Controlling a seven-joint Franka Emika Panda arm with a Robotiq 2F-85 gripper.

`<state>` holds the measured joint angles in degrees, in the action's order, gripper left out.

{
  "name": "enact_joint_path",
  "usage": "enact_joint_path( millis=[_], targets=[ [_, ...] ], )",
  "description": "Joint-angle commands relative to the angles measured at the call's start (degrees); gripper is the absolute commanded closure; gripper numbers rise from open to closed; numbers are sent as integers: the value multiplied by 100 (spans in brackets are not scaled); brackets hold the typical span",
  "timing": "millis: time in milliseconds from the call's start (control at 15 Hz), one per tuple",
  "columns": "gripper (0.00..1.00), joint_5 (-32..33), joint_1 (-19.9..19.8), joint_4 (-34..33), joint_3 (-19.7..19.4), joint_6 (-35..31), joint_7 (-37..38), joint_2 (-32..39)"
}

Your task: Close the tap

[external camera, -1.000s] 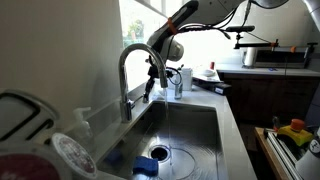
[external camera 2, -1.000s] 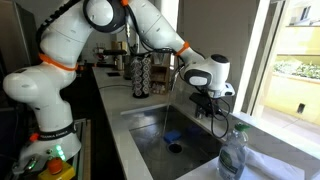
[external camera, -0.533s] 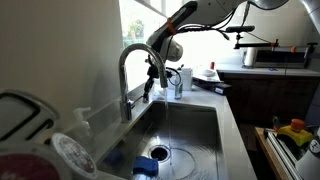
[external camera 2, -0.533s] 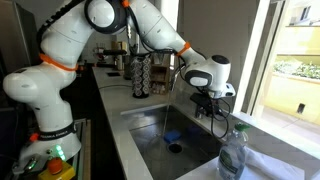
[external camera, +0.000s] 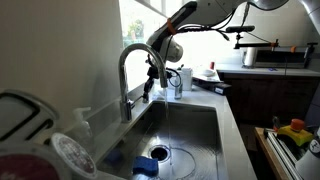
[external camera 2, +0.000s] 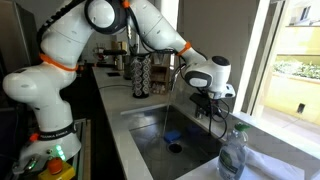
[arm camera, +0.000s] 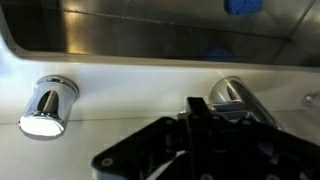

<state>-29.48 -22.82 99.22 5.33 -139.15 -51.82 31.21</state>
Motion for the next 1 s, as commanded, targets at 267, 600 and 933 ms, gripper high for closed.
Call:
enact_joint_path(
  millis=[267, 600, 933],
  targets=[
    [100, -218, 28, -174, 189, -157, -103, 12],
    [100, -177, 26, -269, 240, -130, -149, -40],
    [51, -7, 65, -309, 135, -197, -110, -94]
  ],
)
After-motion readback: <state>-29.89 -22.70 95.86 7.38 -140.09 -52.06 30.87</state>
